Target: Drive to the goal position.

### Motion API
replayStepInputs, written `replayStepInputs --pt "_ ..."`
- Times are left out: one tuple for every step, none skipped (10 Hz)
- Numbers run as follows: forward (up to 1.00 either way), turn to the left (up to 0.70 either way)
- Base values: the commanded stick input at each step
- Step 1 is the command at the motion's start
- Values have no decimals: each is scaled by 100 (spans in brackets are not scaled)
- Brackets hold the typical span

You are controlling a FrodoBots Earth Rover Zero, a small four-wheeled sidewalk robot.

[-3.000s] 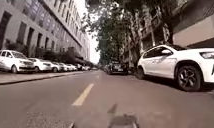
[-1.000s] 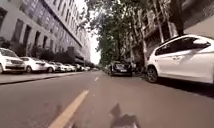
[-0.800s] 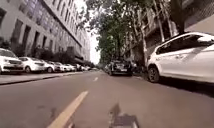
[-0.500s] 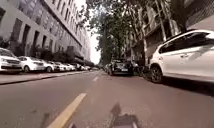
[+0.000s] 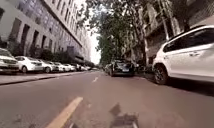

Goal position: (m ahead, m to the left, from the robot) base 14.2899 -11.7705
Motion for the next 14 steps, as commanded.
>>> replayStepInputs --pt "70 0" --pt "70 0" --pt "70 0" --pt "70 0" --pt "70 0" --pt "70 0" --pt "70 0" --pt "70 0" --pt "70 0" --pt "70 0" --pt "70 0" --pt "70 0" --pt "70 0" --pt "70 9"
